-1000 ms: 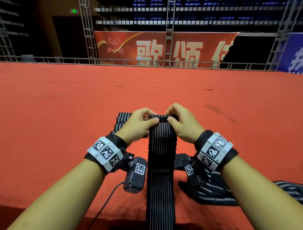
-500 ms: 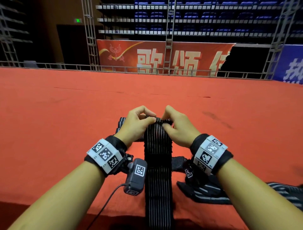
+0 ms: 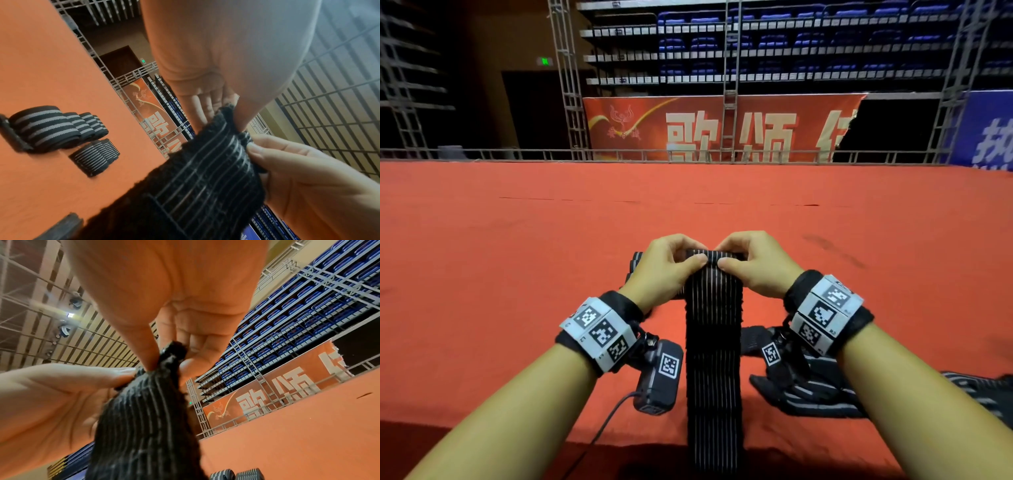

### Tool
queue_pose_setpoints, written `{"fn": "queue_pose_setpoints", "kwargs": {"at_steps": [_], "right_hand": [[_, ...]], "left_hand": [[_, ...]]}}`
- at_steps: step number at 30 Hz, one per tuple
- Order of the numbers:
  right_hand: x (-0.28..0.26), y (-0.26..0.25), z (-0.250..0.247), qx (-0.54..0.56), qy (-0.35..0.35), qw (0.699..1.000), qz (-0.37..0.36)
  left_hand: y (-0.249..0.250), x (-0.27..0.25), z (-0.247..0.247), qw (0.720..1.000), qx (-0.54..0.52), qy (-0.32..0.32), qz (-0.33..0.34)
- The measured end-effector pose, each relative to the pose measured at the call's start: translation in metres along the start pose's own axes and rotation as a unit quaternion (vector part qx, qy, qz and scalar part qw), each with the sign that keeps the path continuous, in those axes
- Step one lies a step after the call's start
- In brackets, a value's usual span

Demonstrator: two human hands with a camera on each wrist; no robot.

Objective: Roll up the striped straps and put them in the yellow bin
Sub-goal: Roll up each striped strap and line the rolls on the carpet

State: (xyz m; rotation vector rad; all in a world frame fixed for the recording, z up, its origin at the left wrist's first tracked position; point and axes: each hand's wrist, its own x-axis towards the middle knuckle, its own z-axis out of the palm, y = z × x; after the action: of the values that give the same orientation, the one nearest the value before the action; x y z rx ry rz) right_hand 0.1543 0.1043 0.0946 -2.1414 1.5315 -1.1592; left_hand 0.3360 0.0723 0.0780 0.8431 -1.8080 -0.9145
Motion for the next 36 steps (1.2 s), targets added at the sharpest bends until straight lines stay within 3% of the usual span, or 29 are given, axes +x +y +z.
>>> {"fn": "queue_pose_setpoints", "kwargs": {"at_steps": [7,13,21,26,29,33,36], "right_hand": [[-0.018,-0.006,-0.002,-0.059,0.049,0.994,-0.081],[-0.024,-0.005,-0.007,0.057,-0.002,0.998,-0.005],[-0.035,-0.022,-0.007,0.005,0.06,0.994,-0.088],[-0.034,-0.029,-0.009,0.131,0.005,0.991,-0.005],[-0.036,-0.033,-0.012,0.142,0.003,0.99,-0.024],[-0.038,-0.04,-0.014,0.157,0.05,0.985,-0.051],[-0.042,-0.042,-0.017,0.195,0.041,0.98,-0.019]], "left_hand": [[0.011,-0.008,0.009,0.996,-0.074,-0.031,-0.027],[0.014,-0.014,0.013,0.996,-0.073,-0.04,0.004],[0.029,-0.019,0.014,0.995,-0.086,-0.04,-0.031],[0.038,-0.026,0.007,0.996,-0.073,-0.035,0.022],[0.04,-0.029,0.009,0.996,-0.081,-0.022,0.023],[0.044,-0.031,0.008,0.994,-0.112,-0.013,0.003],[0.048,-0.034,0.003,0.994,-0.107,-0.006,0.038]]}}
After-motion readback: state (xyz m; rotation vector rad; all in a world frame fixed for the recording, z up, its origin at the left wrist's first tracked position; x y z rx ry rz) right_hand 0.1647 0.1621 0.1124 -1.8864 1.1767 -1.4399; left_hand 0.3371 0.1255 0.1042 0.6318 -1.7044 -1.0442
